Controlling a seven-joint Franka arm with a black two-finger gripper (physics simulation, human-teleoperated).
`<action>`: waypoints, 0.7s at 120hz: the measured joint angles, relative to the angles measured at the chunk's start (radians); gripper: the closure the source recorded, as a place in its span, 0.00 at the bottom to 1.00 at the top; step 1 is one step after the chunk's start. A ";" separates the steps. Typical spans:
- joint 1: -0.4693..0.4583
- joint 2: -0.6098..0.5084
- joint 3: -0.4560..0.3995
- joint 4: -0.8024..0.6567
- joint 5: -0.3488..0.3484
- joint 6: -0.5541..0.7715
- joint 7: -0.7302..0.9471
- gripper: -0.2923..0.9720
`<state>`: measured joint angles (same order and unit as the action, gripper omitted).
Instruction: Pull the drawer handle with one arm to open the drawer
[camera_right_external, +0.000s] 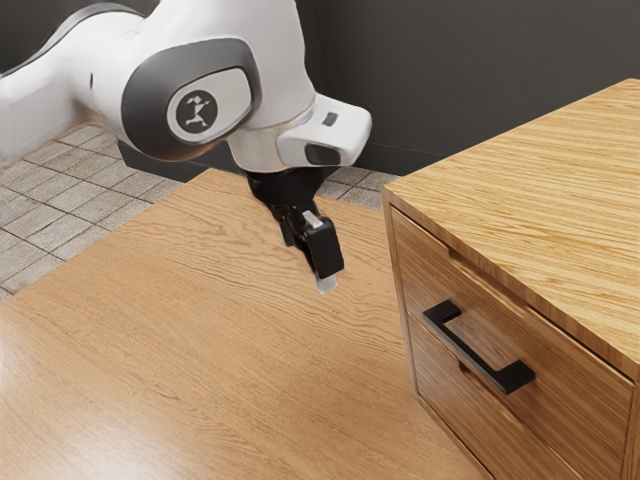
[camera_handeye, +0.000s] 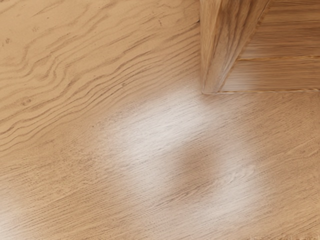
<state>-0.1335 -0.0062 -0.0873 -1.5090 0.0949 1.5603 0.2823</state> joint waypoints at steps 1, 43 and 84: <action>-0.004 0.001 0.000 -0.001 0.000 0.000 0.006 0.23; -0.170 -0.346 0.088 -0.539 0.093 0.363 0.384 0.23; -0.333 -0.449 0.091 -0.647 0.097 0.671 0.807 0.23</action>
<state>-0.4663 -0.4552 0.0033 -2.1555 0.1914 2.2314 1.0896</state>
